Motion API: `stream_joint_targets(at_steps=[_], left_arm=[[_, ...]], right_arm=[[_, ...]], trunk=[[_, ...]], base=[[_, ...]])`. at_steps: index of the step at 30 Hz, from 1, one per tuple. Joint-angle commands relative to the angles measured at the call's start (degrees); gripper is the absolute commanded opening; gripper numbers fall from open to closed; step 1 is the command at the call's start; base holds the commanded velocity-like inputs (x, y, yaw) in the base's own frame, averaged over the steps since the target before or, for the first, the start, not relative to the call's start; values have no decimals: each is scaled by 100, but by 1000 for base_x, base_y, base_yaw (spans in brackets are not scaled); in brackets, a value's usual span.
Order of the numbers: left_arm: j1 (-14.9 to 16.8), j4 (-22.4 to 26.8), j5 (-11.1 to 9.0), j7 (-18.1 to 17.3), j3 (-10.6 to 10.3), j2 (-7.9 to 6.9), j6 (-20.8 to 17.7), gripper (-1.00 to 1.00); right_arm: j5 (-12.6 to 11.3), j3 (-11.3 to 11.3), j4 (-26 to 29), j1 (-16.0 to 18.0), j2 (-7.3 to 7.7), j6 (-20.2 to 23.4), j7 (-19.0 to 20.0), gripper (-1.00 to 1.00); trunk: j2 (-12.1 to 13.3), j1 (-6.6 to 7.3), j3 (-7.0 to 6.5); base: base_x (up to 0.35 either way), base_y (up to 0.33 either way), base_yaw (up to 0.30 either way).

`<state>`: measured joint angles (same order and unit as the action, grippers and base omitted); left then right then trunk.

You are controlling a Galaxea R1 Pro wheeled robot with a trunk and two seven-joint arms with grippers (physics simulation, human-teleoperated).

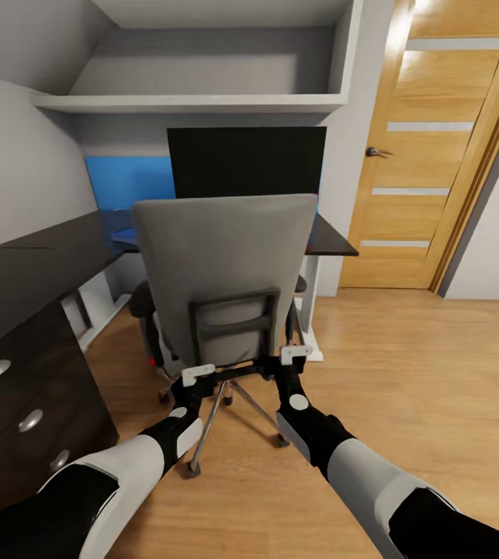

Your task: In the bedroom, organize the workspace by keeping the computer under the desk, ensuring the monitor is on the desk, placing the keyboard on the desk next to the monitor, placing the mouse on the desk next to the keyboard, moving the folder from the swivel chair onto the desk next to the mouse, stacking the notebook on top of the folder with the pen on top of the notebook, and positioning the swivel chair next to the desk.

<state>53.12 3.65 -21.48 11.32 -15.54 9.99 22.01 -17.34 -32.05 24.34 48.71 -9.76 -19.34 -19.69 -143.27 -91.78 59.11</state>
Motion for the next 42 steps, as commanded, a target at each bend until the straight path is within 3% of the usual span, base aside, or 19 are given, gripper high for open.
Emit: stream_joint_targets(at_steps=[1, 8, 36, 42], left_arm=[[5, -4, -32, 32, -28, 1, 18, 100], [6, -4, -32, 28, -28, 1, 14, 100], [6, -12, -47, 28, -15, 1, -28, 100], [6, -227, -60, 25, 4, -33, -38, 100]], right_arm=[[-52, -50, -12, 7, 3, -26, -35, 100], [-51, -56, -49, 5, 0, -78, -35, 100], [-49, -43, -97, 5, 17, -239, -27, 100], [-81, 4, -630, 5, 26, -497, -33, 100]], trunk=[[-2, 0, 5], [-2, 0, 5], [-2, 0, 5], [-2, 0, 5]], base=[[78, -108, 0], [-126, -16, 0], [-331, 0, 0], [-332, 0, 0]])
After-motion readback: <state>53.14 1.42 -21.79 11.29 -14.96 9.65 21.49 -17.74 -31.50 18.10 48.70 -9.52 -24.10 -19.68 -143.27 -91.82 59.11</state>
